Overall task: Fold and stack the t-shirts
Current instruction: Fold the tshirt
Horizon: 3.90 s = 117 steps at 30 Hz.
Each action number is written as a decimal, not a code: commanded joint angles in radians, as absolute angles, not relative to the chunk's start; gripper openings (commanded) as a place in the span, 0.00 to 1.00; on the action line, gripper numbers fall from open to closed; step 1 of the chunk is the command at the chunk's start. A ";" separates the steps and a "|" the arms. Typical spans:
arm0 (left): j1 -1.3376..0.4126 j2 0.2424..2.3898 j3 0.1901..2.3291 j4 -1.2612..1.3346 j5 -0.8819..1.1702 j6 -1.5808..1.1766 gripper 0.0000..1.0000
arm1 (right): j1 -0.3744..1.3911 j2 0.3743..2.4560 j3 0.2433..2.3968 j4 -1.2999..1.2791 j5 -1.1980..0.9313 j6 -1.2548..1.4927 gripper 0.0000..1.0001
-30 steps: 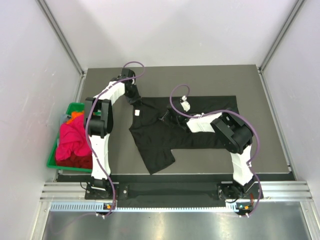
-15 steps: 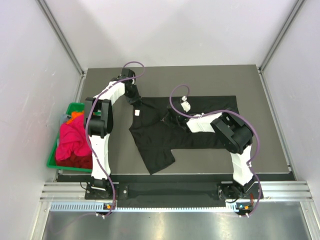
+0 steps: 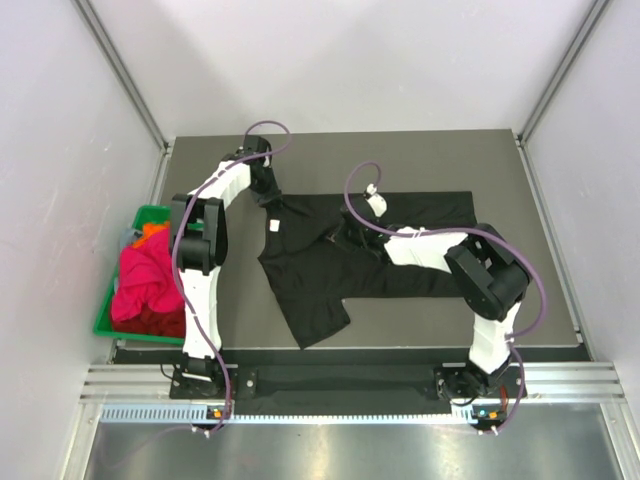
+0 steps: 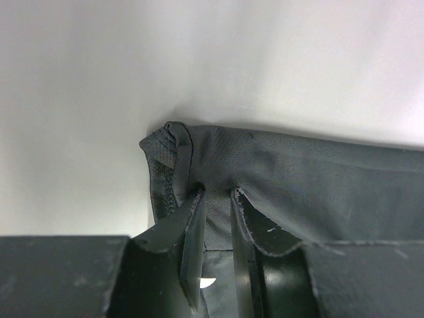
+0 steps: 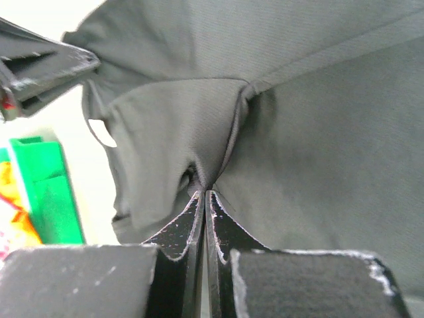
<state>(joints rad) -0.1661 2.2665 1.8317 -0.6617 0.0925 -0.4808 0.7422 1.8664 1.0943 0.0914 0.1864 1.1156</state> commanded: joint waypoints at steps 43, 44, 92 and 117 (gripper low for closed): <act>-0.175 2.086 1.926 -0.769 0.055 -0.437 0.44 | 0.640 1.789 1.071 0.078 -0.069 0.759 0.21; -0.179 2.065 1.899 -0.758 0.054 -0.437 0.43 | 0.634 1.795 1.093 0.071 -0.092 0.747 0.20; -0.607 1.114 0.870 -0.847 -0.051 -0.927 0.57 | 0.413 1.224 0.758 -0.189 -0.109 0.718 0.41; -1.035 1.146 0.583 -0.627 -0.141 -1.411 0.39 | 0.299 1.190 0.666 -0.163 -0.192 0.677 0.41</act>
